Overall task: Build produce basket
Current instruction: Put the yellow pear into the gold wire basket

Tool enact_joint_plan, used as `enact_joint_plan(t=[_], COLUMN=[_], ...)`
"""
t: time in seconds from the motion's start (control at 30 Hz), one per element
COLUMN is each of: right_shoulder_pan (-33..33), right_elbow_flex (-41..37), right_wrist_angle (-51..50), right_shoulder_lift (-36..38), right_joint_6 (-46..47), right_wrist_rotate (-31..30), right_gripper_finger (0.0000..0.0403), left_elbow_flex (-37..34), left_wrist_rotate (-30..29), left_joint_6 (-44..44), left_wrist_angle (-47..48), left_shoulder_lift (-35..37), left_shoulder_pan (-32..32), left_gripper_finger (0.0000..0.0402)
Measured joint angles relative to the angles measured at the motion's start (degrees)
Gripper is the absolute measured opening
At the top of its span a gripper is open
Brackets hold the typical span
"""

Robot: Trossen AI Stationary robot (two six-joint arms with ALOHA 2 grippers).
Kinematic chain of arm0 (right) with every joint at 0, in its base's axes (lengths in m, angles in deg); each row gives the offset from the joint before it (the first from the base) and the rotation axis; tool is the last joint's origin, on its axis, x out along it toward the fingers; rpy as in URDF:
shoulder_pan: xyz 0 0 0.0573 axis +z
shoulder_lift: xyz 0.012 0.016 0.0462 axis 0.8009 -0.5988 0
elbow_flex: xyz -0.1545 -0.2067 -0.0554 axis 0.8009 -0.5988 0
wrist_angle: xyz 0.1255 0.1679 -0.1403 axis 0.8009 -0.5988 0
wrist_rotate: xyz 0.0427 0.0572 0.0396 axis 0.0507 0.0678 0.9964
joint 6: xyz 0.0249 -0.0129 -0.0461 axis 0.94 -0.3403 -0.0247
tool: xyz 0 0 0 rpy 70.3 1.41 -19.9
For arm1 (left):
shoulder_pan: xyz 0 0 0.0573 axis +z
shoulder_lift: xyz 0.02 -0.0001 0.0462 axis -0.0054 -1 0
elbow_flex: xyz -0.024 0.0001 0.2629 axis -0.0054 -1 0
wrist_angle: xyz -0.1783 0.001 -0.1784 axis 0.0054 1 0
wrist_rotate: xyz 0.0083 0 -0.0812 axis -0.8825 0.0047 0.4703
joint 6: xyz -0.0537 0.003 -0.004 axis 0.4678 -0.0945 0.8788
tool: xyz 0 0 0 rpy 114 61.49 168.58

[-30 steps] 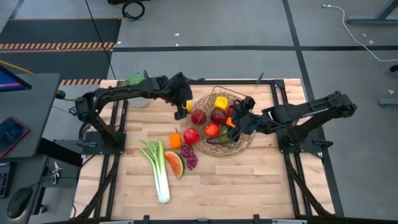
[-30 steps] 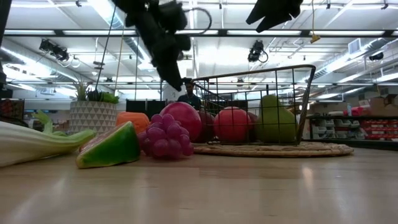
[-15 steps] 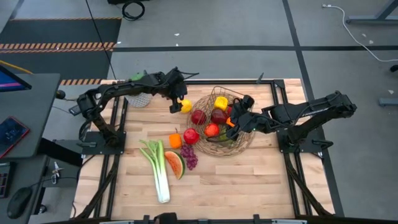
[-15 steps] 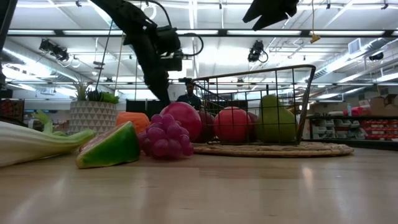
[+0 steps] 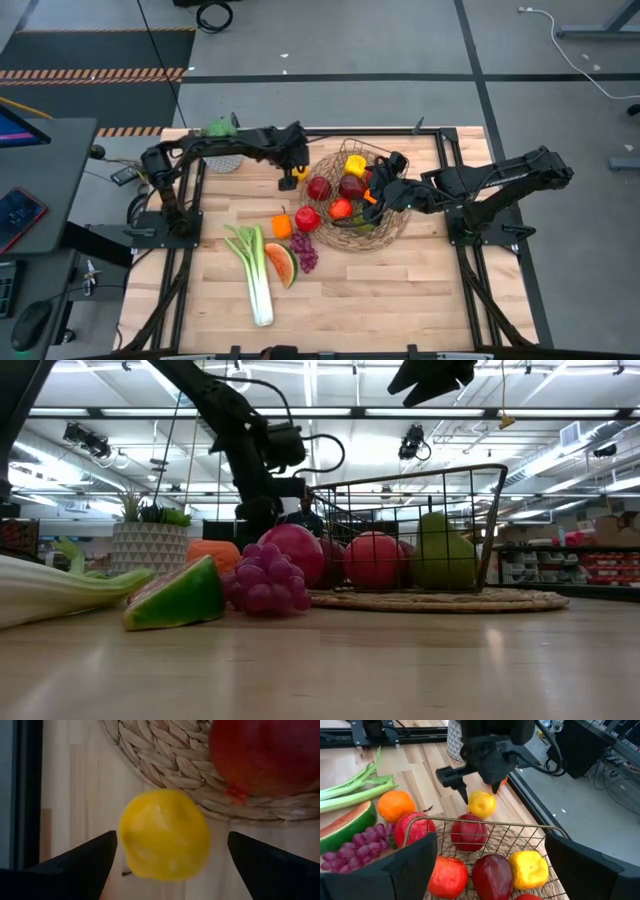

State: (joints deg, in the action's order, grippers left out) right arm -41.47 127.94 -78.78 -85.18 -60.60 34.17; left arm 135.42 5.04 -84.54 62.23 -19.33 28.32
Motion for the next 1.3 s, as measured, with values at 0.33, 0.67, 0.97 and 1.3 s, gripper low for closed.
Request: enact_joint_plan(t=[0.33, 0.67, 0.97, 1.3], right_shoulder_pan=[0.0, 0.0, 0.0, 0.1], right_elbow_flex=[0.0, 0.0, 0.0, 0.0], right_wrist_angle=[0.0, 0.0, 0.0, -0.2], right_shoulder_lift=[0.0, 0.0, 0.0, 0.0], right_joint_6=[0.0, 0.0, 0.0, 0.0], right_wrist_rotate=[0.0, 0.0, 0.0, 0.9], right_gripper_finger=[0.0373, 0.0373, 0.0373, 0.0373], left_elbow_flex=[0.2, 0.1, 2.0, 19.4], left_wrist_rotate=[1.1, 2.0, 0.4, 2.3], left_joint_6=[0.7, 0.6, 0.6, 3.6], left_wrist_angle=[-0.6, -0.3, 3.2, 19.1], left_shoulder_lift=[-4.5, -4.7, -4.4, -4.2], left_shoulder_pan=[0.7, 1.0, 1.0, 1.1], left_gripper_finger=[0.0387, 0.0386, 0.0357, 0.0354])
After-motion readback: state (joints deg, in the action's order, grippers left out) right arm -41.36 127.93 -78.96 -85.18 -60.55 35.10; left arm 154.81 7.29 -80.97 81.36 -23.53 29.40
